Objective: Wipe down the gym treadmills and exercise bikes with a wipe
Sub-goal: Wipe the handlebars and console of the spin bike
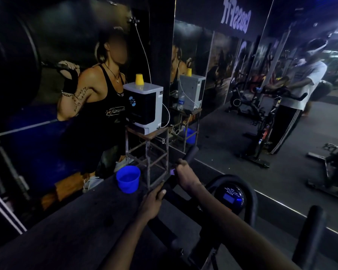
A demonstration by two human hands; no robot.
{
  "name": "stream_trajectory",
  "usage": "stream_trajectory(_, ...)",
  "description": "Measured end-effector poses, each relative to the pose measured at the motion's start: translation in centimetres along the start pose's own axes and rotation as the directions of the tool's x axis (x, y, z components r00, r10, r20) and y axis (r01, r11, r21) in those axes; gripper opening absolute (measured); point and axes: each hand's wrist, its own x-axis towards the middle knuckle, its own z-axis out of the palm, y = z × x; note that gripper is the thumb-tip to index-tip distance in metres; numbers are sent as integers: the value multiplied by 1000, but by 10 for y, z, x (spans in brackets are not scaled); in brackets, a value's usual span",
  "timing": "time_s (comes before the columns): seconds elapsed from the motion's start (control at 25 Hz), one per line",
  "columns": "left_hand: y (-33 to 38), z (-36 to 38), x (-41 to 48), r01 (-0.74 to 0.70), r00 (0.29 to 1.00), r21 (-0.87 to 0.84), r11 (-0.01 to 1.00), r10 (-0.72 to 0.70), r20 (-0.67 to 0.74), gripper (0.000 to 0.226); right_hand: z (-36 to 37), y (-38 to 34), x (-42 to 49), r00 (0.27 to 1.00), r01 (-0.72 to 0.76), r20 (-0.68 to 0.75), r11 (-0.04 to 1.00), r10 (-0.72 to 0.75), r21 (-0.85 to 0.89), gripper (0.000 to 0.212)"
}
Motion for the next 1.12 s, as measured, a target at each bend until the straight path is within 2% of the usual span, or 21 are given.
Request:
stream_trajectory(0.16, -2, 1, 0, -13, 999, 20, 1000, 14, -33, 45, -7, 14, 17, 995, -97, -37, 995, 97, 0, 18)
stream_trajectory(0.36, -7, 3, 10, -8, 1000, 71, 997, 7, 7, 47, -4, 12, 6, 998, 33, 51, 996, -29, -83, 16)
stream_trajectory(0.4, -5, 4, 13, -6, 1000, 92, 996, 4, 20, 47, -10, 13, 9, 999, 2, 51, 999, 1, -41, 15)
stream_trajectory(0.48, 5, 4, 18, -2, 999, 130, 992, -4, 48, 51, -26, 24, 23, 993, -115, -36, 992, 117, 45, 13)
stream_trajectory(0.56, 14, 6, 22, 11, 997, 141, 990, -22, 79, 55, -43, 38, 35, 961, -233, -131, 968, 245, 95, 13)
stream_trajectory(0.64, 19, 6, 27, 2, 995, 160, 987, -18, 99, 55, -49, 47, 40, 936, -286, -174, 949, 307, 135, 14)
stream_trajectory(0.88, 21, 6, 33, 1, 990, 132, 991, -20, 140, 52, -29, 38, 29, 973, -227, -12, 970, 229, 88, 23)
stream_trajectory(1.12, 15, 2, 22, 23, 991, 127, 992, -39, 128, 50, -43, 41, 37, 920, -284, -228, 943, 319, 172, 19)
